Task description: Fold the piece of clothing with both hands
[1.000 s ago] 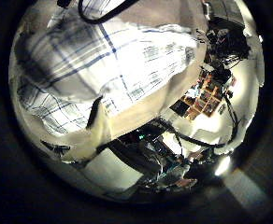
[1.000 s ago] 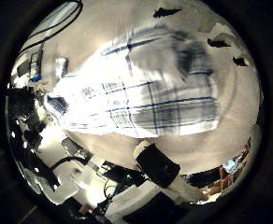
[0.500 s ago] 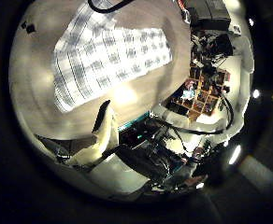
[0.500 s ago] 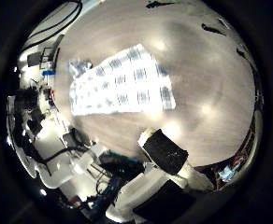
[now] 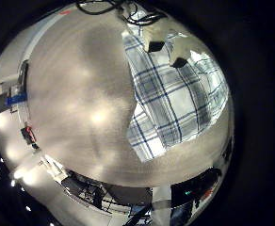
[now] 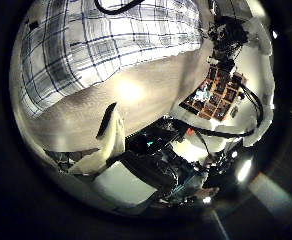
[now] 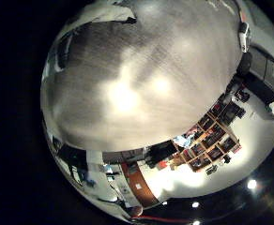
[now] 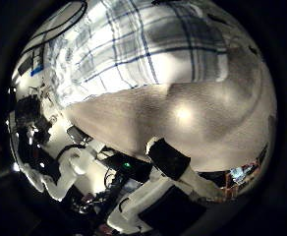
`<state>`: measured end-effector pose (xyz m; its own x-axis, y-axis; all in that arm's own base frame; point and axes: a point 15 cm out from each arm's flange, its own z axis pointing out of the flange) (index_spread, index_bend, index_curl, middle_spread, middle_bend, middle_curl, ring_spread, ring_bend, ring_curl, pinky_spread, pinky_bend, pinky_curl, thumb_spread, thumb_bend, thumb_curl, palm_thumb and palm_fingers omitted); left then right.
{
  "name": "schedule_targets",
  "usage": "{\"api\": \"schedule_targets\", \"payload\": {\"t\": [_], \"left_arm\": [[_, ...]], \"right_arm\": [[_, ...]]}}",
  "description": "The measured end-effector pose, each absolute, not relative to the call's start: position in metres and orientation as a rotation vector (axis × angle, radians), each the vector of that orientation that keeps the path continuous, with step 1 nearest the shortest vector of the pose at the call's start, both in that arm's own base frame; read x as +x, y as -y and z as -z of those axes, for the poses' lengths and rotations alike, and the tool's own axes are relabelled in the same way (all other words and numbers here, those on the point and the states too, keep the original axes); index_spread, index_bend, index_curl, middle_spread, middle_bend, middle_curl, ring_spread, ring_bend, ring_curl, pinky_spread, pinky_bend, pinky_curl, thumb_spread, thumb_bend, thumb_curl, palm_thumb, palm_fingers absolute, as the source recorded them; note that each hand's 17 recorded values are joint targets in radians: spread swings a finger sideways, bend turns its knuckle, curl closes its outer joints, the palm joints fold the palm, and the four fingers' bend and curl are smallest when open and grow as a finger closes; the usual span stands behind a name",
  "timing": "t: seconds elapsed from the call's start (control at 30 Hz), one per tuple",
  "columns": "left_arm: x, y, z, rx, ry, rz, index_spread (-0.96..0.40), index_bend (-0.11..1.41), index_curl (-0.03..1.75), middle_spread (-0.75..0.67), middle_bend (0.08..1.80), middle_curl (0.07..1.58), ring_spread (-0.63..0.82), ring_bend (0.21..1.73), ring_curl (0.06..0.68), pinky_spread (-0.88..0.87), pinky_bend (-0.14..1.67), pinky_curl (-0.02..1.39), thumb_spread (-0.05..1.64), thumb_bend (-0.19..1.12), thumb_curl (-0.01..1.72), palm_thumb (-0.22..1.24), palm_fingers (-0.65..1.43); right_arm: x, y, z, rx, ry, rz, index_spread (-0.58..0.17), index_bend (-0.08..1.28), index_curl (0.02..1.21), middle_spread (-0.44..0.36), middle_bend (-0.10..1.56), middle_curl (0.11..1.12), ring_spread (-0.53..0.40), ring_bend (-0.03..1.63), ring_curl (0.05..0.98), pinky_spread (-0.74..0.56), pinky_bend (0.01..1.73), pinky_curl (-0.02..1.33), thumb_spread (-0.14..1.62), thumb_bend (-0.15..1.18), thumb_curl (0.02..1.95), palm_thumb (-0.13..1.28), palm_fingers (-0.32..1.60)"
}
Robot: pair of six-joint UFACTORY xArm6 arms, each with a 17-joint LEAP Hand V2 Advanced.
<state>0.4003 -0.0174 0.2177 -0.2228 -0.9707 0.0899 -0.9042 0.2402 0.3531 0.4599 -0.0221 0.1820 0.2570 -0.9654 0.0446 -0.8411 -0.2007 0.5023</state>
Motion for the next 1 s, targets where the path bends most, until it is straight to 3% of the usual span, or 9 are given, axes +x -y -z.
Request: {"api": "schedule_targets", "payload": {"t": [0.13,0.2,0.23,0.3,0.33,0.43,0.7,1.0], "left_arm": [[0.401,0.015,-0.207,1.745,2.220,0.328,-0.04,0.18,0.43,0.21,0.17,0.34,0.29,0.72,0.254,0.34,0.37,0.44,1.13,-0.02,0.35,0.50,0.06],[0.401,0.014,-0.204,1.746,2.213,0.330,-0.04,0.18,0.42,0.20,0.18,0.34,0.29,0.71,0.252,0.34,0.37,0.43,1.13,-0.02,0.35,0.51,0.06],[0.401,0.014,-0.203,1.748,2.210,0.333,-0.04,0.18,0.42,0.20,0.17,0.34,0.29,0.71,0.252,0.34,0.37,0.43,1.13,-0.02,0.35,0.51,0.07],[0.401,0.013,-0.201,1.744,2.207,0.336,-0.04,0.18,0.41,0.20,0.17,0.33,0.29,0.71,0.250,0.34,0.37,0.43,1.14,-0.02,0.35,0.51,0.07],[0.400,0.013,-0.201,1.743,2.207,0.337,-0.04,0.18,0.41,0.20,0.18,0.33,0.29,0.71,0.249,0.34,0.37,0.42,1.14,-0.02,0.35,0.51,0.07],[0.400,0.013,-0.203,1.745,2.209,0.334,-0.03,0.18,0.41,0.20,0.17,0.32,0.29,0.70,0.247,0.34,0.36,0.42,1.14,-0.02,0.35,0.51,0.08],[0.400,0.011,-0.205,1.742,2.213,0.332,-0.04,0.18,0.40,0.19,0.17,0.31,0.29,0.69,0.243,0.33,0.36,0.40,1.14,-0.02,0.34,0.51,0.09],[0.400,0.011,-0.207,1.743,2.214,0.327,-0.04,0.18,0.39,0.18,0.17,0.30,0.29,0.68,0.241,0.33,0.36,0.39,1.14,-0.02,0.34,0.51,0.10]], "right_arm": [[0.460,0.005,-0.166,2.119,1.580,0.397,-0.371,0.20,0.39,-0.117,0.36,0.39,-0.094,0.69,0.273,0.28,0.65,0.17,1.10,-0.02,0.38,0.56,0.27],[0.461,0.007,-0.163,2.112,1.569,0.379,-0.366,0.21,0.39,-0.132,0.40,0.40,-0.133,0.72,0.276,0.21,0.66,0.16,1.09,-0.01,0.38,0.59,0.42],[0.463,0.011,-0.162,2.106,1.562,0.361,-0.369,0.21,0.39,-0.152,0.42,0.41,-0.166,0.75,0.278,0.14,0.70,0.16,1.08,-0.01,0.39,0.60,0.54],[0.466,0.013,-0.162,2.100,1.544,0.323,-0.399,0.18,0.38,-0.212,0.48,0.43,-0.260,0.88,0.298,-0.12,0.88,0.18,1.07,-0.01,0.40,0.65,0.95],[0.467,0.014,-0.162,2.097,1.538,0.308,-0.415,0.18,0.39,-0.236,0.50,0.44,-0.283,0.90,0.305,-0.21,0.92,0.19,1.06,-0.01,0.41,0.67,1.04],[0.469,0.015,-0.168,2.103,1.539,0.282,-0.446,0.36,0.51,-0.265,0.69,0.54,-0.277,1.01,0.398,-0.33,1.02,0.27,1.06,0.00,0.42,0.73,1.34],[0.467,0.027,-0.193,2.105,1.587,0.254,-0.445,0.76,0.75,-0.253,1.01,0.72,-0.246,1.24,0.528,-0.29,1.30,0.42,1.11,0.00,0.45,0.81,1.25],[0.454,0.043,-0.234,2.111,1.644,0.221,-0.386,0.95,0.90,-0.215,1.18,0.82,-0.221,1.36,0.617,-0.22,1.42,0.53,1.22,0.03,0.50,0.95,1.11]]}}
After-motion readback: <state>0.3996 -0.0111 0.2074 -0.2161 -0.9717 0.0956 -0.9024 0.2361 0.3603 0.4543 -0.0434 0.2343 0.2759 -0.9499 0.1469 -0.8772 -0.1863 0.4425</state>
